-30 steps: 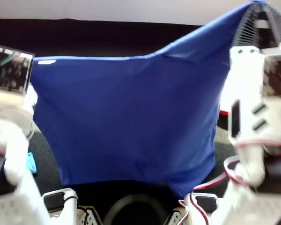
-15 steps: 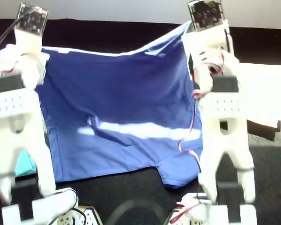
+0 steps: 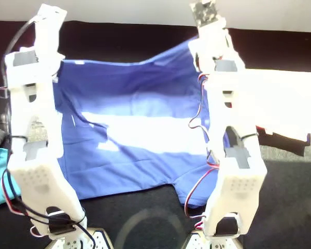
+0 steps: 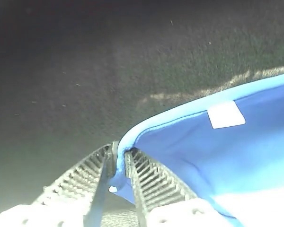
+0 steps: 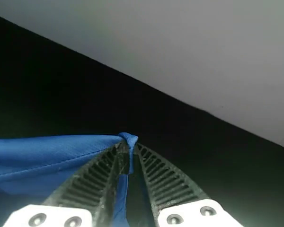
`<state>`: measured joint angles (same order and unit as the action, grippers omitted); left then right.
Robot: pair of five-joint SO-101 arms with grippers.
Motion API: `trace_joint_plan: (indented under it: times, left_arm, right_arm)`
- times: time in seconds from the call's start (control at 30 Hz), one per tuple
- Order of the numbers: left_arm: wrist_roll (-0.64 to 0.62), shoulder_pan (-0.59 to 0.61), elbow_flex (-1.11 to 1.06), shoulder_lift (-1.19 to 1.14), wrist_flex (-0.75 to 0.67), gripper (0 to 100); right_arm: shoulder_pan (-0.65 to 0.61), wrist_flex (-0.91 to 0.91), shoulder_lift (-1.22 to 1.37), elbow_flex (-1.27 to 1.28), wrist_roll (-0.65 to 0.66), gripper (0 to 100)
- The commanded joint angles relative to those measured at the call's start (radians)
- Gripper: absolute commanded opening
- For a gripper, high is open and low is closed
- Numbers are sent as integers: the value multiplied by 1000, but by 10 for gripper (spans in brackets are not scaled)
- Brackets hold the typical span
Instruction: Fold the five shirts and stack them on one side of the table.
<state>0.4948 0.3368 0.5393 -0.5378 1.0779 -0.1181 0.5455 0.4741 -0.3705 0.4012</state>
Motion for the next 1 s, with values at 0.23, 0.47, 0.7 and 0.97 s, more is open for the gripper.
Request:
trace_joint_plan:
  times: [0.23, 0.47, 0.7, 0.97]
  left_arm:
    - [5, -39, 209, -186, 210, 9]
    - [8, -31, 232, -188, 404, 9]
    - [8, -35, 311, -127, 571, 9]
    - [6, -13, 275, 31, 686, 9]
  right_arm:
    - [-5, 170, 97, -67, 2, 6]
    - [15, 321, 87, -73, 0, 6]
    - [18, 549, -96, -193, -2, 6]
    - [18, 809, -280, -211, -2, 6]
